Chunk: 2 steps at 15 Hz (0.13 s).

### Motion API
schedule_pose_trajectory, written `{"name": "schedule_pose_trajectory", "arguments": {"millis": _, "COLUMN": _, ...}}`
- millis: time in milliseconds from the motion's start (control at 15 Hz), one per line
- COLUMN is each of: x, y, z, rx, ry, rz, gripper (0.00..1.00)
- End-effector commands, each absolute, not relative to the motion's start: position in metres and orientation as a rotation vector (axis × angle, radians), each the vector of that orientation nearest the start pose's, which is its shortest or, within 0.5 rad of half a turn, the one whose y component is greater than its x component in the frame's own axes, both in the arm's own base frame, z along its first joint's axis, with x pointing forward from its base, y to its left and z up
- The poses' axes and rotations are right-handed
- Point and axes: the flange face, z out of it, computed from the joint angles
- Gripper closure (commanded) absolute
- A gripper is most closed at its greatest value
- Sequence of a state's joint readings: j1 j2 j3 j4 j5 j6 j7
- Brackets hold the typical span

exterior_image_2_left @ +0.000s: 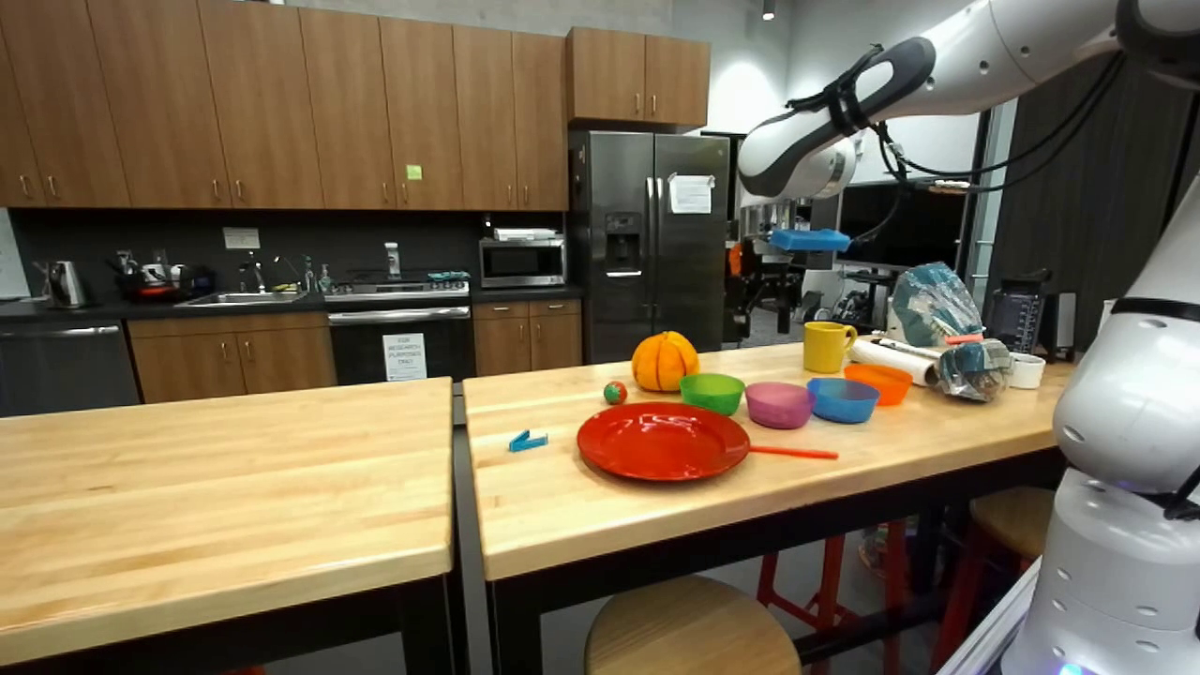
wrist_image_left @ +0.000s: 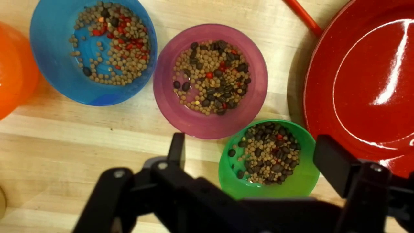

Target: Move the strawberry to the left

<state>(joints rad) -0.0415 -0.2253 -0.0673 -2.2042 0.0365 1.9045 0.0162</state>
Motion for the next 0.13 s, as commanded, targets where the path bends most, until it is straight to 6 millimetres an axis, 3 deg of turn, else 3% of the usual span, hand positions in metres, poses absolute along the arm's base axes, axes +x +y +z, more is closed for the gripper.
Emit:
{"name": "schedule_pose_trajectory", "arguments": {"millis": 0, "x": 0.4619, "y": -0.0589, "z": 0.4742, "rx": -3.051, "ry": 0.254, "rz": 0.092, "gripper": 0.00}}
{"name": "schedule_pose_trajectory", "arguments": {"millis": 67, "x": 0.4617, "y": -0.0608, "z": 0.4736, "rx": -3.048, "ry": 0.272, "rz": 0.094, "gripper": 0.00}}
